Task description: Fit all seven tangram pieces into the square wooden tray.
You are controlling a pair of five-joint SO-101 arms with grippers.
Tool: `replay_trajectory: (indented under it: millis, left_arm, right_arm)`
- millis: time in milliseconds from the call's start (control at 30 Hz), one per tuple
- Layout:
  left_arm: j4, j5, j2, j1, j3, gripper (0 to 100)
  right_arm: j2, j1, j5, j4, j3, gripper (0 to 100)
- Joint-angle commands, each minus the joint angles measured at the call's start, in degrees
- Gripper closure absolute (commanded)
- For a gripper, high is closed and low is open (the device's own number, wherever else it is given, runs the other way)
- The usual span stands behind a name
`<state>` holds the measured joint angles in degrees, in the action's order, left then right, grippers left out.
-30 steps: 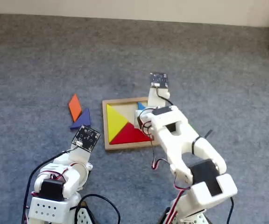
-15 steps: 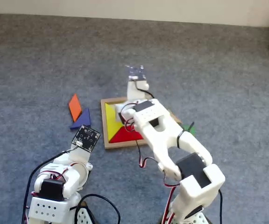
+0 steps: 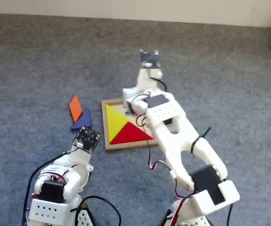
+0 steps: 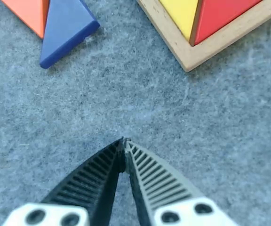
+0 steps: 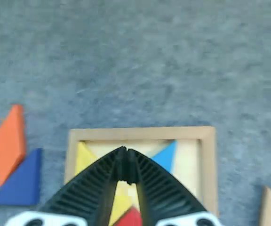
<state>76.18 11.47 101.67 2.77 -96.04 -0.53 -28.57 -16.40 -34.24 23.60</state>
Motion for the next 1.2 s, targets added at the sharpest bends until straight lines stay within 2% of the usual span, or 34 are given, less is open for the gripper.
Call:
replay_trajectory:
  millis: [0,167,400,600,867,1167]
  left_arm:
    - [0.2,-0.4,2.3,-0.5,-1.1,99]
    - [0.2,-0.4,2.3,-0.5,-1.1,99]
    - [0.2,-0.4,2.3,-0.5,-1.1,99]
    - [0.2,-0.4,2.3,-0.5,-1.1,99]
    - [0.2,-0.4,2.3,-0.5,-1.1,99]
    - [0.2,-0.4,2.3,-0.5,-1.1,99]
  right_arm:
    - [2.2,3.6,0.7,0.0,0.2,99.5]
    - [-6.5,4.8,0.7,0.0,0.3,99.5]
    - [-13.0,0.7,0.7,1.3,-2.8,99.5]
    - [-13.0,-3.6,0.7,1.5,-2.9,99.5]
    - [-12.9,-7.3,0.6,13.2,-2.4,99.5]
    - [-3.9,-7.0,0.6,11.1,0.7,99.5]
